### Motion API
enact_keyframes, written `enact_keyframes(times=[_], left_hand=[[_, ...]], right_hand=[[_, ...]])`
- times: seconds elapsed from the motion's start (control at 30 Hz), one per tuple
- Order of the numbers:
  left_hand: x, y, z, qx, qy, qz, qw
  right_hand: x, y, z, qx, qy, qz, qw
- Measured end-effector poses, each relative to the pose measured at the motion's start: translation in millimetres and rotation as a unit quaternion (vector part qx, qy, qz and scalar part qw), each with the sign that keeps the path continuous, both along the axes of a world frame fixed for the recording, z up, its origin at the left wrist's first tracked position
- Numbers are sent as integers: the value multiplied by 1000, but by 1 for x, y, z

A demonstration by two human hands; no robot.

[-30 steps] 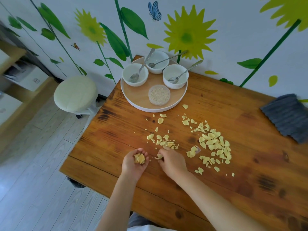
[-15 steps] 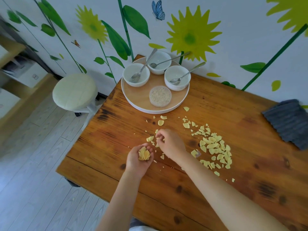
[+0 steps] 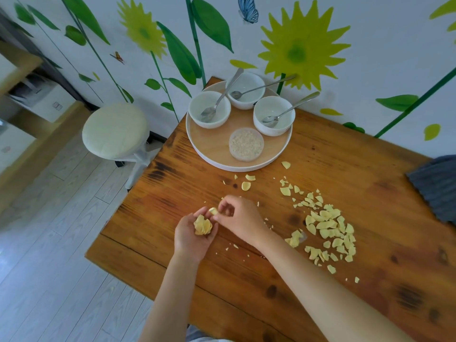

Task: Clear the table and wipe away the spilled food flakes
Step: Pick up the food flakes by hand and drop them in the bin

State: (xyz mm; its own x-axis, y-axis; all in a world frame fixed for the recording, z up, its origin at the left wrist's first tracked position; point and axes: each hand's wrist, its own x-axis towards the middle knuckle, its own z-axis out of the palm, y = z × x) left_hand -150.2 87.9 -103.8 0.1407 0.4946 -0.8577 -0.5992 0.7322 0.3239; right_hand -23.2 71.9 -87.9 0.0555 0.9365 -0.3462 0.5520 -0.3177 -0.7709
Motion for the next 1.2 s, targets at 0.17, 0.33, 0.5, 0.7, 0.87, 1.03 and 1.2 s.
enact_keyframes(times=[0.17,0.33,0.5,0.7,0.87,1.03,1.2], left_hand=[[12,4,1,-10,-46,7,999],[17,8,3,-22,0,-7,1000],[24,9,6,-21,13,-22,999],[37,12,7,7,33,-62,998],[70,7,16,-1,-18,-87,996],[90,5,12,-21,-55,-116,992],[91,2,10,-24,-21,-142,989]], right_hand=[[7,4,0,25,-31,-71,997],[39,26,-21,-22,-110,-219,969],[38,48,-31,-102,-169,-230,953],[39,26,-19,-44,-7,-221,974],[58,1,18,-105,146,-71,981],[104,-8,-2,-31,-66,-280,957],[120,-9,-30,-55,-196,-225,953]])
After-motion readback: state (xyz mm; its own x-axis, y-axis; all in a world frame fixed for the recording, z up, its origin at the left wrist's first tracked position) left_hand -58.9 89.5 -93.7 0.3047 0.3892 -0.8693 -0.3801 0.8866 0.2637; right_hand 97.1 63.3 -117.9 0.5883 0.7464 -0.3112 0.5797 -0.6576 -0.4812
